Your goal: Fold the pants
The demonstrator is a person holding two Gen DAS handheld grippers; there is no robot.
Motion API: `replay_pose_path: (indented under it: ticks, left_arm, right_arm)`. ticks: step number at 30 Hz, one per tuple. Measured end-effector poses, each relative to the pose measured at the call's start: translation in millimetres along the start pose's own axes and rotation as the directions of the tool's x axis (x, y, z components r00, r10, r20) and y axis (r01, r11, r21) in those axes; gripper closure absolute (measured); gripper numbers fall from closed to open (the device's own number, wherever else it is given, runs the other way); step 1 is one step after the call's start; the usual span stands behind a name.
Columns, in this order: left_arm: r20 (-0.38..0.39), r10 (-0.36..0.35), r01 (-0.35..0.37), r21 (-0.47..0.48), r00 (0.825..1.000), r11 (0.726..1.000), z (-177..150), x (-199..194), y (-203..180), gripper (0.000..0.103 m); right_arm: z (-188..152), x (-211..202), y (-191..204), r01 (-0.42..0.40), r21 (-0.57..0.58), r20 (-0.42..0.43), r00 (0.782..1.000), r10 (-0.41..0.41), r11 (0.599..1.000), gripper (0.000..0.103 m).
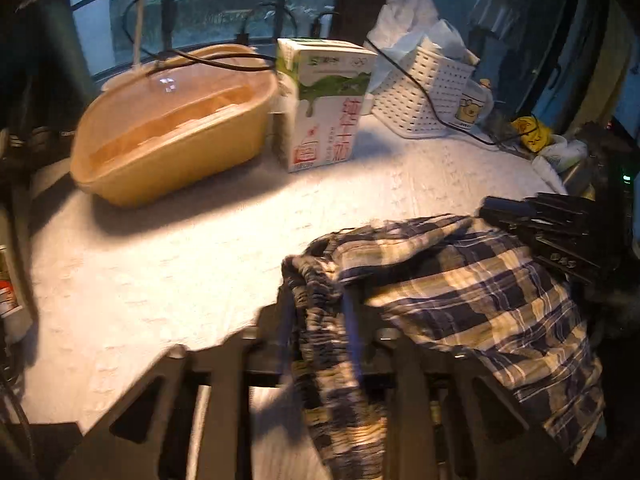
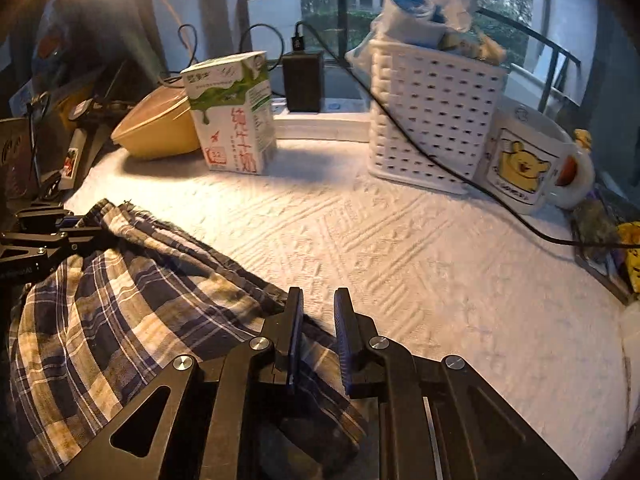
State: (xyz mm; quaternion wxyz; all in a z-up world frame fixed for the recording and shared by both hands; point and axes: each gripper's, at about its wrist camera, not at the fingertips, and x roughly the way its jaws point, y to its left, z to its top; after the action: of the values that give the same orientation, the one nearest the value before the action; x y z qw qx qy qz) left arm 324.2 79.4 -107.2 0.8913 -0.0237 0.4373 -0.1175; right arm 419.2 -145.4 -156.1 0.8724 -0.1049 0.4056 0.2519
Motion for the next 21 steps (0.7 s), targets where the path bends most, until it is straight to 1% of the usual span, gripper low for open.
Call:
replay_pose_path:
  ticks: [1, 2, 4, 6, 7, 8, 9, 10, 11, 12, 13, 14, 16, 17, 19, 20, 21]
  left_arm:
    - [0.013, 0.016, -0.016, -0.012, 1.000, 1.000, 0.1, -9.4, 3.3, 0.052]
    - [0.032, 0.017, -0.016, -0.024, 0.999, 1.000, 1.0, -17.6, 4.3, 0.047]
    - [0.096, 0.002, 0.002, -0.037, 0.995, 0.999, 0.6, -44.9, 2.7, 0.043]
    - [0.162, -0.010, 0.012, -0.010, 0.987, 1.000, -4.4, -71.5, -9.0, 0.041]
    - [0.184, -0.038, 0.036, 0.014, 0.982, 0.999, -8.0, -81.3, -17.4, 0.039]
    - [0.193, -0.077, 0.070, 0.044, 0.978, 0.997, -12.3, -88.0, -26.9, 0.037]
    - [0.191, -0.122, 0.109, 0.077, 0.974, 0.991, -17.9, -92.0, -37.5, 0.036]
    - [0.179, -0.149, 0.133, 0.103, 0.972, 0.986, -22.3, -91.6, -46.2, 0.036]
    - [0.156, -0.172, 0.152, 0.133, 0.973, 0.979, -29.4, -86.9, -56.5, 0.036]
    - [0.139, -0.177, 0.156, 0.144, 0.974, 0.977, -33.2, -82.5, -60.6, 0.036]
    - [0.105, -0.176, 0.159, 0.151, 0.979, 0.976, -36.5, -71.8, -67.2, 0.036]
    - [0.054, -0.169, 0.160, 0.148, 0.984, 0.976, -43.0, -57.7, -70.4, 0.036]
    - [0.005, -0.134, 0.132, 0.148, 0.991, 0.980, -50.2, -38.3, -71.4, 0.036]
    - [-0.015, -0.111, 0.112, 0.150, 0.994, 0.982, -55.0, -27.6, -70.2, 0.036]
    - [-0.001, -0.119, 0.117, 0.158, 0.993, 0.980, -55.9, -23.1, -71.6, 0.036]
    - [-0.002, -0.115, 0.114, 0.163, 0.993, 0.980, -55.4, -24.2, -73.5, 0.036]
    - [-0.006, -0.112, 0.112, 0.166, 0.994, 0.980, -54.6, -24.7, -74.4, 0.036]
  right_arm:
    - [0.5, -7.0, -1.0, 0.002, 0.007, 0.012, 1.000, -0.002, 1.000, 0.087]
    - [1.5, -17.3, -1.4, -0.007, 0.015, 0.030, 1.000, 0.007, 1.000, 0.087]
    - [3.2, -32.7, 3.6, -0.031, 0.005, 0.040, 0.999, 0.030, 1.000, 0.087]
    - [1.5, -53.5, 16.2, -0.052, -0.033, 0.063, 0.997, 0.054, 0.998, 0.086]
    - [0.0, -59.9, 21.5, -0.063, -0.045, 0.070, 0.995, 0.066, 0.997, 0.080]
    - [-1.7, -66.1, 29.0, -0.080, -0.062, 0.071, 0.994, 0.085, 0.995, 0.056]
    - [-5.4, -72.4, 39.2, -0.104, -0.086, 0.065, 0.992, 0.109, 0.991, 0.038]
    - [-7.0, -74.4, 45.7, -0.113, -0.099, 0.064, 0.991, 0.120, 0.989, 0.013]
    - [-11.2, -78.0, 53.1, -0.125, -0.115, 0.066, 0.989, 0.133, 0.985, 0.012]
    - [-16.9, -81.2, 62.3, -0.138, -0.138, 0.065, 0.987, 0.148, 0.981, 0.012]
    - [-21.0, -81.5, 67.4, -0.141, -0.154, 0.057, 0.987, 0.151, 0.978, 0.013]
    - [-25.2, -79.5, 74.7, -0.136, -0.179, 0.045, 0.988, 0.146, 0.974, 0.019]
    - [-38.8, -70.4, 89.1, -0.107, -0.235, 0.005, 0.994, 0.111, 0.966, 0.031]
    - [-46.1, -65.1, 92.5, -0.096, -0.249, -0.021, 0.995, 0.094, 0.964, 0.031]
    - [-65.2, -52.1, 96.8, -0.061, -0.286, -0.077, 0.996, 0.041, 0.956, 0.032]
    - [-71.6, -50.3, 97.1, -0.050, -0.297, -0.086, 0.996, 0.026, 0.954, 0.032]
    - [-77.9, -54.7, 93.5, -0.049, -0.290, -0.065, 0.997, 0.032, 0.956, 0.032]
